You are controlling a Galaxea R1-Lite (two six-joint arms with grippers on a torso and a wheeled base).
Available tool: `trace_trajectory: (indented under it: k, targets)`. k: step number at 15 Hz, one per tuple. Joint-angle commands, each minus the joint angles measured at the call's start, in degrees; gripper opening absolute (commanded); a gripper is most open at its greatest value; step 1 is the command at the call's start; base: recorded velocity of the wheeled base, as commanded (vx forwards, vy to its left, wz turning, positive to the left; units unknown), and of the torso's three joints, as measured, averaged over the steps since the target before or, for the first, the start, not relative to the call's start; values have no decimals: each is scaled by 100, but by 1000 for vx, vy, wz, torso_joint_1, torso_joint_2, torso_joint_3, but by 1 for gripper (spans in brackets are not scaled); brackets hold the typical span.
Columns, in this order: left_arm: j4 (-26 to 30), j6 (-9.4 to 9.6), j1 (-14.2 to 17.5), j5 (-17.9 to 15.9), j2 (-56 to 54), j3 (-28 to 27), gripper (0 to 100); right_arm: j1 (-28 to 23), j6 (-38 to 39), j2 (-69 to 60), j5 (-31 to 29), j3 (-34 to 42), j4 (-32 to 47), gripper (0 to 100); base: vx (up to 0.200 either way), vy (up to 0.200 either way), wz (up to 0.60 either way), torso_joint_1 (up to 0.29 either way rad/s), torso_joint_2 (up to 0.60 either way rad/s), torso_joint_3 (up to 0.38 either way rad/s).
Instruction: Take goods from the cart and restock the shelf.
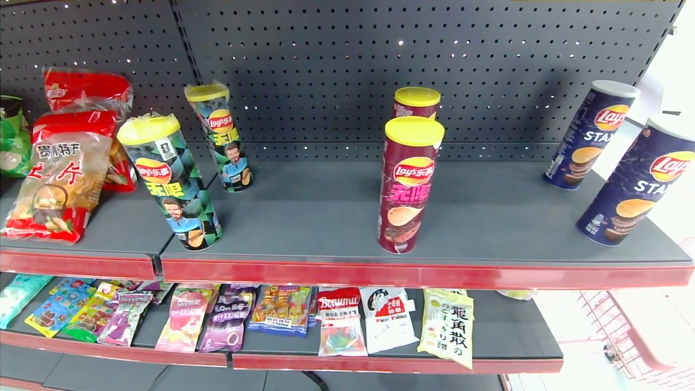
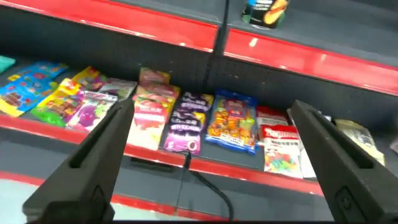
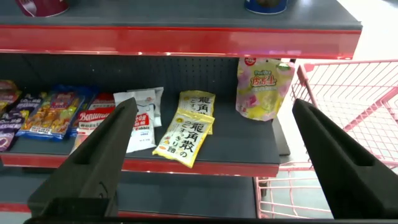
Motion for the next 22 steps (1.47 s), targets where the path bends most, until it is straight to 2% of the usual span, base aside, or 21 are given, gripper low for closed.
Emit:
trace_trajectory:
  k: [1, 2, 3, 4, 5, 7, 8, 9, 18, 22]
  targets:
    - [-22, 411, -1, -541, 11, 7, 100, 0, -6, -10, 3, 2, 4, 100, 0, 0, 0, 0, 0, 0]
    - [57, 710, -1, -708, 2, 7, 100, 0, 11, -10, 3, 2, 4, 100, 0, 0, 0, 0, 0, 0]
    - [145, 868, -1, -761, 2, 7, 100, 0, 2, -10, 3, 2, 4, 100, 0, 0, 0, 0, 0, 0]
    - [189, 930, -1, -814, 11, 7, 100, 0, 20, -10, 3, 2, 4, 100, 0, 0, 0, 0, 0, 0]
    - [189, 842, -1, -814, 20, -10, 100, 0, 2, -10, 3, 2, 4, 100, 0, 0, 0, 0, 0, 0]
    - [189, 798, 8, -805, 20, -1, 100, 0, 2, -10, -14, 2, 4, 100, 0, 0, 0, 0, 0, 0]
    - [189, 938, 8, -814, 11, -1, 100, 0, -6, -10, -14, 2, 4, 100, 0, 0, 0, 0, 0, 0]
    - [189, 956, 8, -814, 11, 7, 100, 0, 2, -10, -14, 2, 4, 100, 0, 0, 0, 0, 0, 0]
    - [189, 982, -1, -823, 11, 7, 100, 0, 11, -10, -5, 2, 4, 100, 0, 0, 0, 0, 0, 0]
    - [189, 982, 8, -823, 11, -1, 100, 0, 11, -10, 3, 2, 4, 100, 0, -200, 0, 1, 0, 1]
